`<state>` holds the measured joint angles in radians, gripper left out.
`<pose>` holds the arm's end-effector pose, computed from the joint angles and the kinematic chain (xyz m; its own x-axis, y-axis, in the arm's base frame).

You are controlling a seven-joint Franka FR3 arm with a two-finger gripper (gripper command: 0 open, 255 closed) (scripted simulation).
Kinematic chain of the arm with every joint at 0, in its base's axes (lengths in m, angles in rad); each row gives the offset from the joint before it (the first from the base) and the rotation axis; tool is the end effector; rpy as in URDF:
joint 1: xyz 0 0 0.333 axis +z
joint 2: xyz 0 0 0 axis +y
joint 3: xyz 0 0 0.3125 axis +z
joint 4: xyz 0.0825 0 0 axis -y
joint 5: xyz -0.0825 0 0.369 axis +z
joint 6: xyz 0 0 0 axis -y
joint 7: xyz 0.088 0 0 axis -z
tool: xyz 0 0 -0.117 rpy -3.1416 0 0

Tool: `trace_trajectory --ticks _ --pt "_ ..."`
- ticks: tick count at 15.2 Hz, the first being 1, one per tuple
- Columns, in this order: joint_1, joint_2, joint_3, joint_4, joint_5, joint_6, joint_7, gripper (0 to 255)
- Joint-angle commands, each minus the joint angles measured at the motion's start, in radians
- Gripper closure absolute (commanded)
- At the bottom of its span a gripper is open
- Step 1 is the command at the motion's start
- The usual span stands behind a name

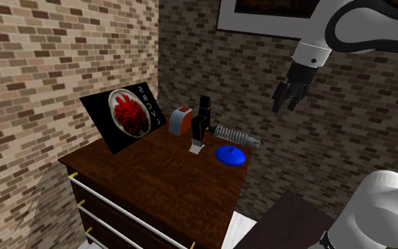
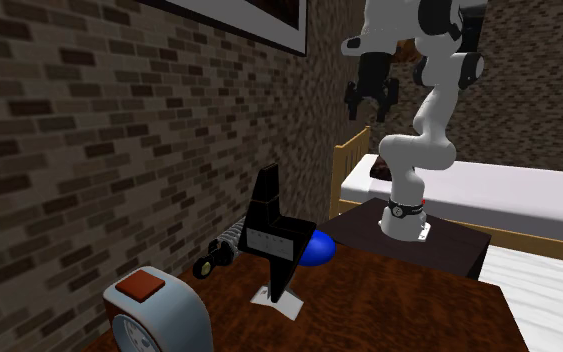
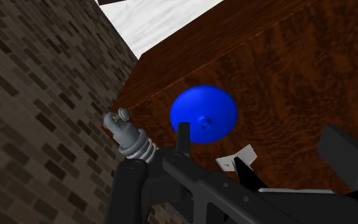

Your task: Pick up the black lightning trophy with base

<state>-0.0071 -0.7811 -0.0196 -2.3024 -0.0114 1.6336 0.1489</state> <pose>0.3034 -0.0114 0.6072 0.9793 -0.1698 0.1104 -0.1687 -0.9855 -0.0190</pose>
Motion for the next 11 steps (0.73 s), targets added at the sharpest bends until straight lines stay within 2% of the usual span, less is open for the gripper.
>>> trace_trajectory --ticks 1,11 --pt "0.0 0.0 0.0 0.0 0.0 0.0 0.0 0" --pt "-0.047 0.356 0.152 0.15 0.052 0.166 0.361 0"
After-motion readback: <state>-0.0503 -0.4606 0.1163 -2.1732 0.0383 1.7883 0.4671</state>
